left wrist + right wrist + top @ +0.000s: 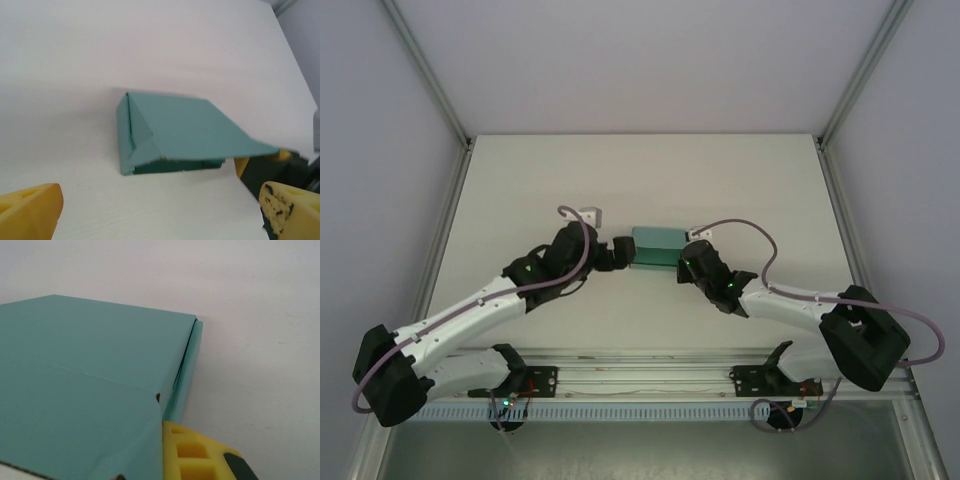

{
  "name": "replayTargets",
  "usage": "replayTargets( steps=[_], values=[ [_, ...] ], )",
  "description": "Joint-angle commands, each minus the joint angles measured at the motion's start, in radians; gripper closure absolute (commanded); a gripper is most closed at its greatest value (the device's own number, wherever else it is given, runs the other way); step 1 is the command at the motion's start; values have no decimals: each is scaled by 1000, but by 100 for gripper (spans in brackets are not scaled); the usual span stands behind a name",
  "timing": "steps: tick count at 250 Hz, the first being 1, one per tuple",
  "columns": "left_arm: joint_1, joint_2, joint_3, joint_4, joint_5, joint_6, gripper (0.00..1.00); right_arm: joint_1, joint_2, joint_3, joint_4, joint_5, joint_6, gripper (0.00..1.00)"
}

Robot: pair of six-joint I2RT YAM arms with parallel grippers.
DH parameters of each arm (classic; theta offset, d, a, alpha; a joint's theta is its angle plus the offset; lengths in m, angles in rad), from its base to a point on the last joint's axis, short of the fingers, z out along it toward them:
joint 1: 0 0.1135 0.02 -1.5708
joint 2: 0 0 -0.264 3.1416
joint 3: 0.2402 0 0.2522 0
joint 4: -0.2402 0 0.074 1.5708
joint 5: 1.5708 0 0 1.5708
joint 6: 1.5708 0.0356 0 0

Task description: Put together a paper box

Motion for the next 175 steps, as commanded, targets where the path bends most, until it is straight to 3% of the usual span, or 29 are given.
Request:
replayTargets(
  steps=[1,50,78,91,122,175],
  values=[
    [68,62,68,-84,27,-42,0,6,-4,-33,-43,26,-10,100],
    [196,307,233,-69,130,24,0,6,-2,-23,-65,30,-19,100],
    [252,457,336,-60,264,49,0,6,-4,-26,-60,34,-18,100],
    [262,513,365,-28,314,69,1,6,-2,-26,-58,36,-16,100],
    [269,625,410,14,439,88,11,7,15,-33,-44,31,-19,100],
    [274,726,390,86,463,74,17,7,41,-39,-31,22,-11,100]
  ],
)
